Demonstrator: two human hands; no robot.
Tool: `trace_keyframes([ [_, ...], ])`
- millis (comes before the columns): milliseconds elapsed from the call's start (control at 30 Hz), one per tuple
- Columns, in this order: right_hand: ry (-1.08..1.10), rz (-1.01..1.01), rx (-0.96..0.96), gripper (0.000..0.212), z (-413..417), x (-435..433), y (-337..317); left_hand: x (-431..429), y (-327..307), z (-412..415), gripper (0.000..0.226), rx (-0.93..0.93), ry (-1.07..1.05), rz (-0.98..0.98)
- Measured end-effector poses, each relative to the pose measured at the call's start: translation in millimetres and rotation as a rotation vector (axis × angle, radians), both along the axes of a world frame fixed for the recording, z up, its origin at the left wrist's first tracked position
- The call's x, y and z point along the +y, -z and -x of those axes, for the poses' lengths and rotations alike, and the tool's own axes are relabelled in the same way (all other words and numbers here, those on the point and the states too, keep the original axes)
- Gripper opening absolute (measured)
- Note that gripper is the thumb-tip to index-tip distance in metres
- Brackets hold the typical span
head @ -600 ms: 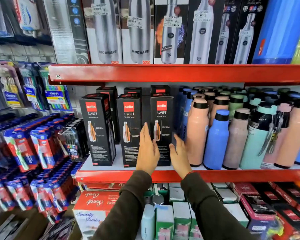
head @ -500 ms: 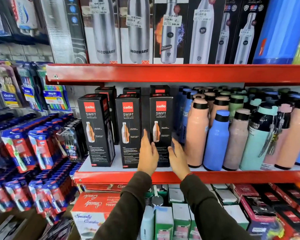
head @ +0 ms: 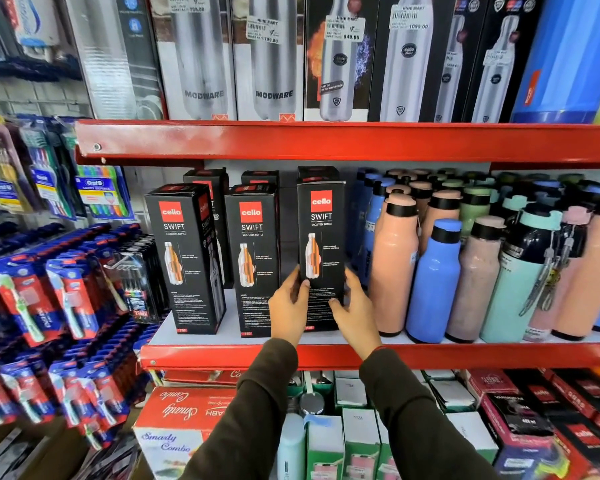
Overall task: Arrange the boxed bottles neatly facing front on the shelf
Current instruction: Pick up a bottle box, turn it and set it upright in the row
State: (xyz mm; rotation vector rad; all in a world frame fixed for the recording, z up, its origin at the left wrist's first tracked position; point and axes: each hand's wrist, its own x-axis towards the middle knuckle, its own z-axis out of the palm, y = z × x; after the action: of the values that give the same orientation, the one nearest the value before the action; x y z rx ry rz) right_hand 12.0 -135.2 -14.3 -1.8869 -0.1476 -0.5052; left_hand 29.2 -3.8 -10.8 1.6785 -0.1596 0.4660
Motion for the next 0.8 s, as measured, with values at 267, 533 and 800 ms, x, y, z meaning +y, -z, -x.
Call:
trace_keyframes([
  [267, 0.024, 0.012, -0.147, 0.100, 3, -3, -15, -10, -12, 6, 0.047, -0.048, 0.034, 0.174],
  [533, 0.060, -0.056, -0.170, 0.101, 0, -7, -12, -18, -11, 13, 0.040, -0.107, -0.032, 0.149],
  [800, -0.001, -0.014, -0.086, 0.109, -4, -12, -9, -8, -12, -10, 0.041, 0.028, 0.054, -0.010],
])
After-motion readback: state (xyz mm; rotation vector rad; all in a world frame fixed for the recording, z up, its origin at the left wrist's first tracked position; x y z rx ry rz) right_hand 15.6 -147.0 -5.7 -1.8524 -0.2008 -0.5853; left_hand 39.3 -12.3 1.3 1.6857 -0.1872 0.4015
